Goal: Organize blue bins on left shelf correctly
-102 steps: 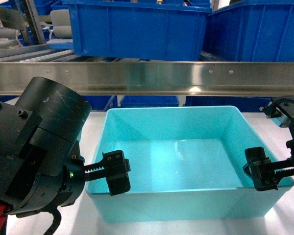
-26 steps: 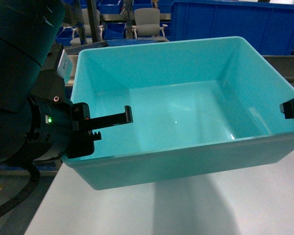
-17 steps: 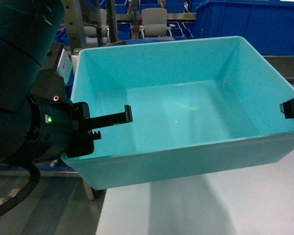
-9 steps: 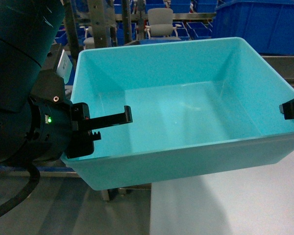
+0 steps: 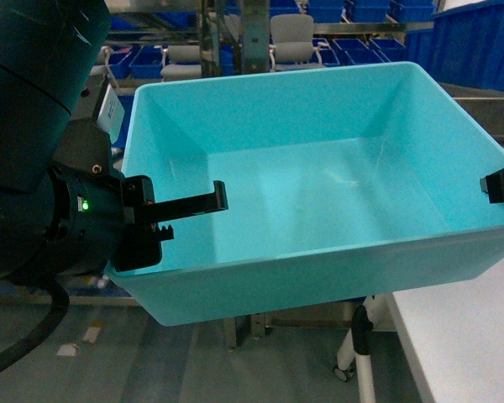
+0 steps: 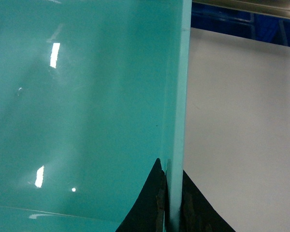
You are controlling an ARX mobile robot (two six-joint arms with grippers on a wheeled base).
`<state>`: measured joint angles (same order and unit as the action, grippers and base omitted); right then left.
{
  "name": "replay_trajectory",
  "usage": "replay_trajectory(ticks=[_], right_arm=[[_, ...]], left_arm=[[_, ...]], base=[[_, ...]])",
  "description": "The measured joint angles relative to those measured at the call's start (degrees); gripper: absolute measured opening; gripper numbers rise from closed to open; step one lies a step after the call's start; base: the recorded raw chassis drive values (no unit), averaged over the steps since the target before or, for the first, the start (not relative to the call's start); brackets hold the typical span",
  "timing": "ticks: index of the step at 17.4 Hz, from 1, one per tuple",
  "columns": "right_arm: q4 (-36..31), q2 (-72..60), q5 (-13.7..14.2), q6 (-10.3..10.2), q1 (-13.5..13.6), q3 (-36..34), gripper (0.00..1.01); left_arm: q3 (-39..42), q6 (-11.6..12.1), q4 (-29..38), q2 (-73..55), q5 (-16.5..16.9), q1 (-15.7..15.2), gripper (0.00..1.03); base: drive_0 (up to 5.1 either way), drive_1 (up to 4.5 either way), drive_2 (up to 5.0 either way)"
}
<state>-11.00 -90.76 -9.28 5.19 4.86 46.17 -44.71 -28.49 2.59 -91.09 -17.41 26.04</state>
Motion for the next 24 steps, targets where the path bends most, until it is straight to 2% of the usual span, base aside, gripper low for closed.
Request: replay_trajectory(ticks=[8, 24], right_arm=[[0.2, 0.0, 0.0, 0.0, 0.0, 0.0, 0.02], [0.1, 0.0, 0.0, 0.0, 0.0, 0.0, 0.02]], left_arm=[[0.0, 0.0, 0.0, 0.0, 0.0, 0.0, 0.02], [0.0, 0.0, 0.0, 0.0, -0.1, 0.0, 0.02]], base=[[-5.0, 2.36, 2.4], [-4.4, 4.13, 0.6]])
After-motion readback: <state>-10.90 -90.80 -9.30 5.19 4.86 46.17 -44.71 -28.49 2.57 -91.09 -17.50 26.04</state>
